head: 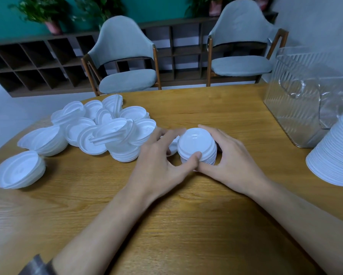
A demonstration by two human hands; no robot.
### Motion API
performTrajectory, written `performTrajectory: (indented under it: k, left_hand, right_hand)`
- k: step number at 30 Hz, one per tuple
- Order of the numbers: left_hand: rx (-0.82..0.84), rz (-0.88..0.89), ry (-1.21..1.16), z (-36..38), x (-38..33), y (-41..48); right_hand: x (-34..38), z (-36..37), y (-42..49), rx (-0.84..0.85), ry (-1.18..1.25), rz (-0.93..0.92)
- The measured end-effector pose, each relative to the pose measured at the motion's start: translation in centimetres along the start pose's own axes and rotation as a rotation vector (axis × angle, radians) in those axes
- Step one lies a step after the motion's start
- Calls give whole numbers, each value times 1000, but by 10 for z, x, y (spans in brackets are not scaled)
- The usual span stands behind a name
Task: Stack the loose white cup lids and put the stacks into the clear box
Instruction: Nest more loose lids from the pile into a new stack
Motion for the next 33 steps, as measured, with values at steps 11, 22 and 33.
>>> performTrajectory:
  k: [11, 22, 33]
  left_hand:
    - [-8, -125, -101, 2, 2, 2]
    - [-48, -66, -32, 8, -1, 4]
    - [44, 42, 66, -12, 9, 3]
  right_hand:
    - [-1, 1, 0, 30, 2, 4]
    - [-3, 3, 0, 46, 10, -13]
    - [2, 1, -1, 46, -21, 17]
Point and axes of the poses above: each hand's wrist, its own y-axis towards the middle knuckle, its own z-axis out of the palm, x = y × z, the point moved 2 cm from there along y, towards the middle knuckle, and after that the axes turned 8 degrees about z, right-handed, at the moved point
